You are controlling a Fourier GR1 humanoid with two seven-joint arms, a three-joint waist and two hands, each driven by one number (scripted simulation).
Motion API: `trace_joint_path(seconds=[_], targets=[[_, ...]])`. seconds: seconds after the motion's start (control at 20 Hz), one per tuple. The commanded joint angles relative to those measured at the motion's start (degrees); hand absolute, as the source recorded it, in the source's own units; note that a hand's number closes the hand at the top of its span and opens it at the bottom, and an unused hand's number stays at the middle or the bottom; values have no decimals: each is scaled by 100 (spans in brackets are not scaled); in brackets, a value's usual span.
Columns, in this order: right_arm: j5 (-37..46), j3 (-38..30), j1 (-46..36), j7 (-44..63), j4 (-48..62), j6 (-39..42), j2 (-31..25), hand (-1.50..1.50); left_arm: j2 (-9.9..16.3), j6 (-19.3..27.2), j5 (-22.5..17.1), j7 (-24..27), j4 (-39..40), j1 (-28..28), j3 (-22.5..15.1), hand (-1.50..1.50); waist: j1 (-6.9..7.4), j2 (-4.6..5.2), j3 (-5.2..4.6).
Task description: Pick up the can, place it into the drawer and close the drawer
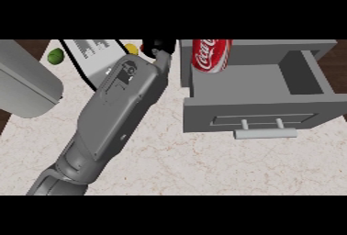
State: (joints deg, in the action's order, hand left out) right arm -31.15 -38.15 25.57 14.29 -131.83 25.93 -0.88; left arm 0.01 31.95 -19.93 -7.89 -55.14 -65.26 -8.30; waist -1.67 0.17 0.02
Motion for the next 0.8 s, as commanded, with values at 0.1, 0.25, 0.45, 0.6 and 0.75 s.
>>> trace_joint_path(seconds=[0.1,0.25,0.45,0.6,0.75], targets=[[-318,-136,79,76,-147,82,-128,-150,-1,144,-604,450,950,-621,-160,150,-93,11,1],[-27,-24,-109,-24,166,116,-32,-150,-1,223,-915,586,1172,-783,-458,150,-74,17,3],[282,131,-208,175,-84,-65,67,-150,-1,172,-1082,578,1434,-1013,-518,150,-17,12,1],[-119,-202,-393,12,413,53,-271,-150,-1,322,-1541,787,1737,-1219,-879,150,-112,26,5],[96,65,-199,47,95,168,23,-150,-1,700,-1818,744,2036,-1539,-1210,150,-218,39,8]])
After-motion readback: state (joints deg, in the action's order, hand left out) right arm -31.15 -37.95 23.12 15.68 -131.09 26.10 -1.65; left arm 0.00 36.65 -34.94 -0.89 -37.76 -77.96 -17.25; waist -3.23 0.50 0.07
